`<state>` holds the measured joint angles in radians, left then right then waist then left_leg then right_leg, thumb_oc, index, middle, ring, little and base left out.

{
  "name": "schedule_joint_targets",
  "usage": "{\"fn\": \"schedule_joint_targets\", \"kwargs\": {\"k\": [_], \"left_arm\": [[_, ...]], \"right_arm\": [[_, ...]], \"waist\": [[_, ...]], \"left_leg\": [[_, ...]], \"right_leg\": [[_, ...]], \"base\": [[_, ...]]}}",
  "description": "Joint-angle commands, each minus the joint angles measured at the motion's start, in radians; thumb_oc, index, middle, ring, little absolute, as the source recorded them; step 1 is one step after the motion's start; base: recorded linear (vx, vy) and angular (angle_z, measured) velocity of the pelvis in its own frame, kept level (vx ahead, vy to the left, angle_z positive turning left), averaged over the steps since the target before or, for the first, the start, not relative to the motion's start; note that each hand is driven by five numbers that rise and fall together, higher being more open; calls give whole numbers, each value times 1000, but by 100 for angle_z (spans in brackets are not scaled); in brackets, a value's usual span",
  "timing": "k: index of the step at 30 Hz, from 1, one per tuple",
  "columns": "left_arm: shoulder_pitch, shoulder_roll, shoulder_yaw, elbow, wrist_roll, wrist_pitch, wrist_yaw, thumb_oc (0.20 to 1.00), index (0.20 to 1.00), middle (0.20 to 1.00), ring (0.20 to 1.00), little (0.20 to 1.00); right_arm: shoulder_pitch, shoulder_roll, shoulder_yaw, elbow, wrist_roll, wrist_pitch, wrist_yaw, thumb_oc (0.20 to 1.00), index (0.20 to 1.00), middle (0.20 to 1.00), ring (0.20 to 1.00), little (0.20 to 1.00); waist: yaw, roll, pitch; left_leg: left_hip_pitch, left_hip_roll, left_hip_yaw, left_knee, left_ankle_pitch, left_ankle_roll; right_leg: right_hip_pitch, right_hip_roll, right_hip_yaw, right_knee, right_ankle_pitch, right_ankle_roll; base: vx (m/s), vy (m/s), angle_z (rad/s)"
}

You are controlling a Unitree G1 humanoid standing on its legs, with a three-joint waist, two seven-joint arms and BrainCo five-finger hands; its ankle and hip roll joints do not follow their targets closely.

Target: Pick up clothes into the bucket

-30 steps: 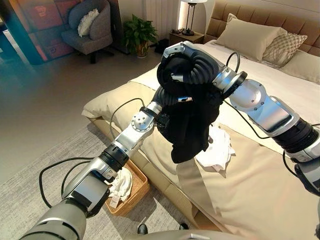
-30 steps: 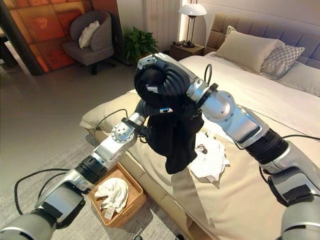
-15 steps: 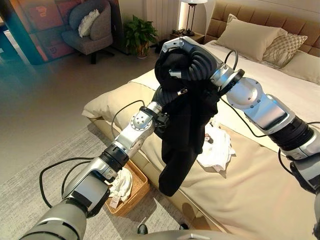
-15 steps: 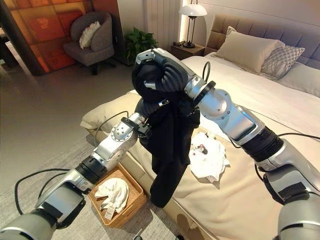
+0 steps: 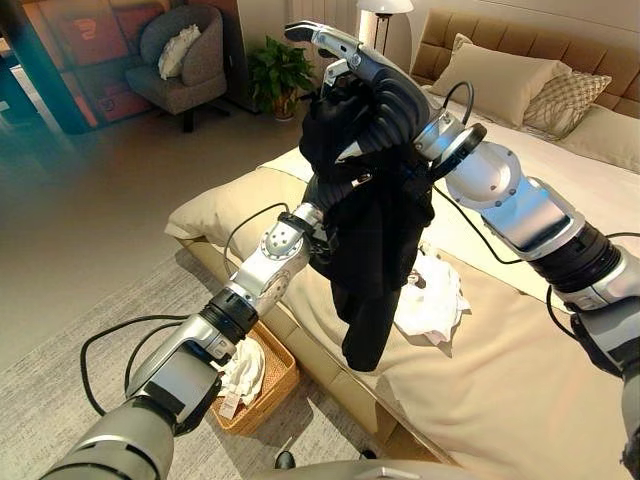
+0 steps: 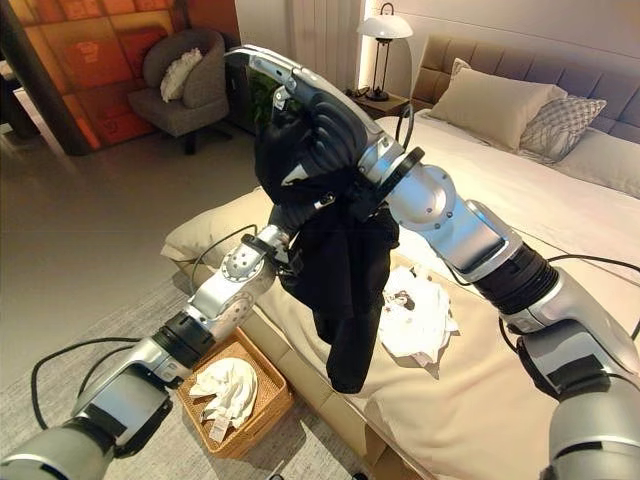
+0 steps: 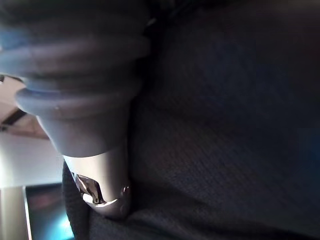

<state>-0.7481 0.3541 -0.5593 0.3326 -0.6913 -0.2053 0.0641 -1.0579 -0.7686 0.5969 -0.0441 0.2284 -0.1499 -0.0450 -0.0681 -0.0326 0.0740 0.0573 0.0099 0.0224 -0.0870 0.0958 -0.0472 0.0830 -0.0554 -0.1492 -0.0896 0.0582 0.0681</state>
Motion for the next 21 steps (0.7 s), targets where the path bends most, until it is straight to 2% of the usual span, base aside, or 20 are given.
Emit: {"fn": "schedule_joint_targets", "kwargs": {"k": [1,5,9,12,13,14,16,21], "left_arm": [[-66,38,57,3,-42,-55,33,200,200,200,200,200],[-15,113,126,-52,-39,-57,41,200,200,200,200,200],[50,198,209,-111,-16,-54,44,200,200,200,200,200],[96,261,288,-139,-5,-58,45,200,200,200,200,200],[118,304,346,-151,1,-65,56,200,200,200,200,200],[119,304,344,-153,2,-64,56,200,200,200,200,200],[155,341,411,-154,13,-66,66,200,200,200,200,200],[238,397,546,-125,90,-71,115,200,200,200,200,200]], "right_arm": [[-82,3,-111,-31,97,-80,-67,1000,1000,1000,1000,1000],[47,-26,-240,-24,189,-86,-93,1000,1000,1000,1000,1000],[278,2,-418,-21,284,-99,-92,1000,1000,1000,1000,1000],[456,46,-553,27,384,-108,-85,1000,1000,1000,1000,1000],[556,73,-628,54,430,-109,-87,1000,1000,1000,1000,1000],[562,75,-632,51,431,-109,-85,1000,1000,1000,1000,1000],[669,114,-697,79,489,-105,-67,1000,1000,1000,1000,1000],[879,259,-786,176,555,-96,-39,1000,1000,1000,1000,1000]], "waist": [[6,-60,-66],[4,-56,-63],[5,-48,-52],[5,-43,-37],[4,-40,-19],[5,-42,-21],[5,-40,-3],[-1,-28,43]], "left_leg": [[28,-10,-14,47,-125,9],[29,-8,-13,46,-126,8],[22,-6,-12,49,-128,8],[10,-6,-19,58,-132,10],[-3,-6,-23,66,-133,11],[-4,-6,-24,68,-134,11],[-20,-8,-31,77,-134,12],[-59,-11,-49,94,-129,13]], "right_leg": [[-27,-88,-12,54,-6,92],[-29,-85,-11,54,-7,91],[-35,-85,-12,58,-11,91],[-46,-84,-14,68,-17,89],[-57,-83,-16,80,-21,87],[-58,-84,-17,82,-22,87],[-70,-83,-18,97,-30,82],[-117,-85,-28,148,-48,69]], "base": [[0,0,0],[0,0,0],[0,0,0],[-12,0,0],[-37,-3,1],[-32,-8,2],[-26,-5,2],[-68,-1,9]]}}
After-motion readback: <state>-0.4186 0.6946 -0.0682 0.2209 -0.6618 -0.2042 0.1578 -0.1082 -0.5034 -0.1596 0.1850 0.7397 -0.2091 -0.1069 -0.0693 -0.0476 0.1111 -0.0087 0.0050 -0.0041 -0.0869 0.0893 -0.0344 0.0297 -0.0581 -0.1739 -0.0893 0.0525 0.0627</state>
